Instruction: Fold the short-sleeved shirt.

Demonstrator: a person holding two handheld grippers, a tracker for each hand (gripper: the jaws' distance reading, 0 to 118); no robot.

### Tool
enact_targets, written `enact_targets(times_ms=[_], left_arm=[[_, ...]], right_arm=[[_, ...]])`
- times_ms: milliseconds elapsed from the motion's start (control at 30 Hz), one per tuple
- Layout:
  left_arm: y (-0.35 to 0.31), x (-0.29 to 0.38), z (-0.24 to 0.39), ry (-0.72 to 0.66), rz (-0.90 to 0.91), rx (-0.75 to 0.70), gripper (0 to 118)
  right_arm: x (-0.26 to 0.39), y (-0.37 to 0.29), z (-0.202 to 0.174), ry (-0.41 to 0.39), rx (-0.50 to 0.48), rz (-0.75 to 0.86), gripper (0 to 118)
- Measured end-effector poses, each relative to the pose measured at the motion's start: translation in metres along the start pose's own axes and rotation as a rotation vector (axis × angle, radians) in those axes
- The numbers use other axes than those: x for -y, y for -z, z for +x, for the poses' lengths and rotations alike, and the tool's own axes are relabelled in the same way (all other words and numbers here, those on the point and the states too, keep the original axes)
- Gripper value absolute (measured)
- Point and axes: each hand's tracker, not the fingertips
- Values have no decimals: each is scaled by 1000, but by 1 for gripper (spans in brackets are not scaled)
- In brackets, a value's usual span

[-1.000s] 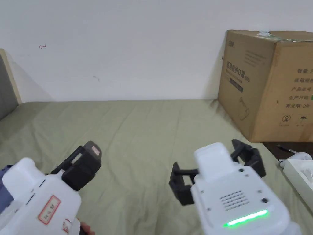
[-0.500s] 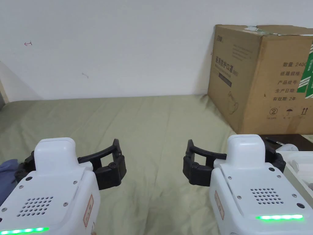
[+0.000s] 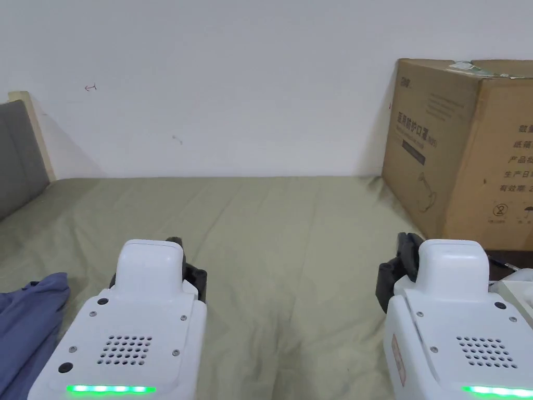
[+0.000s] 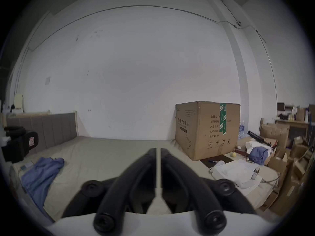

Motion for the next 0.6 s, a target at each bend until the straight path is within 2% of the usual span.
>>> enact_targets(times_ms=[67,100,200,333,433,600], left_arm=[[-3,-3,-6,-121,10,48,0],[-3,-5,-8,-144,1,86,0],[-7,-7,-7,-93,14,36,0],[-6,-14,-18,-172,-14,70,0],[-5,-17,-21,-140,-7,33,0],[-7,-20,-43,-143,-5,-39,0]], right_arm=[[-3,0,4,56,-2,-19,0],[-4,1,5,54,-36,-35,0],[-4,3,5,25,-20,-35,0],[-12,8,3,39,-40,-37,0],[-14,10,-4,33,-59,-34,0],[-19,24,-28,11,-137,-48,0]])
